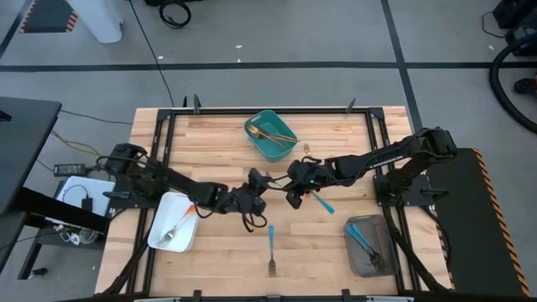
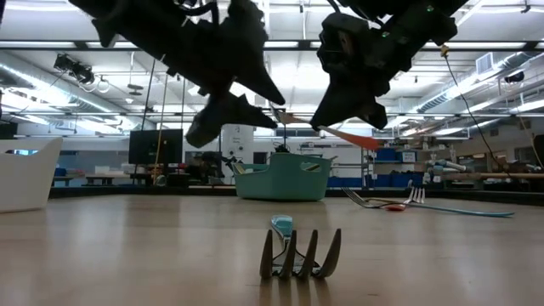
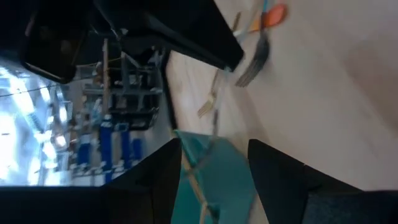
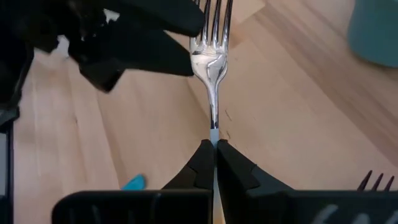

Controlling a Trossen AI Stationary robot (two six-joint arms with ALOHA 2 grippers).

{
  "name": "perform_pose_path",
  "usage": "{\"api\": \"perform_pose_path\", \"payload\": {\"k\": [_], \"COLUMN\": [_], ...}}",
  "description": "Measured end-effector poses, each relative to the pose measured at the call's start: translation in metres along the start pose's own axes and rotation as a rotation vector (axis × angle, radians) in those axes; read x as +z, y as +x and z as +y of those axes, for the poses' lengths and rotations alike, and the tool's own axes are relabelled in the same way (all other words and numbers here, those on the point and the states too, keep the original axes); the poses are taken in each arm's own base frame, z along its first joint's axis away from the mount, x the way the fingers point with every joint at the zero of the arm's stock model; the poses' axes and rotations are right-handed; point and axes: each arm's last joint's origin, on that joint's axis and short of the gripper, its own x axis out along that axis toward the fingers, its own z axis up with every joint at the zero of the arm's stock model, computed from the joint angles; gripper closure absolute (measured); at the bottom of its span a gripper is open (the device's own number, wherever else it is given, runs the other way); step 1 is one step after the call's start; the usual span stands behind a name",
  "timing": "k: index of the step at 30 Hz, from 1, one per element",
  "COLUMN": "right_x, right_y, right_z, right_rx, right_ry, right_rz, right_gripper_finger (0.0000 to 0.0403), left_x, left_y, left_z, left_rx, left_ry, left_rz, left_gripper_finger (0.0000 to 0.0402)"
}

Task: Sort silverware by color (type)
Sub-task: Put the orange fork into the white bin

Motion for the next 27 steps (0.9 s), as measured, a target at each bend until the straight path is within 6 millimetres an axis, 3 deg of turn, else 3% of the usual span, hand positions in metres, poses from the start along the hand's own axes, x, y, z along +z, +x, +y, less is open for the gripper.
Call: {"api": "perform_pose_path", "payload": {"k": [13,27], "right_x": [0.008,0.016], "right_y": [0.0,0.001], "right_z": [-0.002,-0.007], "right_rx": [0.011,0.027], "right_ry": [0.041,0.055], "right_rz": [-0.056,-0.095], "right_gripper_finger": [0.0392,0.0392], "left_x": [0.01,0.01], "left_y": [0.021,0.023], "left_z": [0.001,0.002], "left_rx": [0.072,0.057], "left_ry": [0.082,0.159], "left_rz": [0.113,0.09], "left_gripper_finger": [0.0212,0.0303]}}
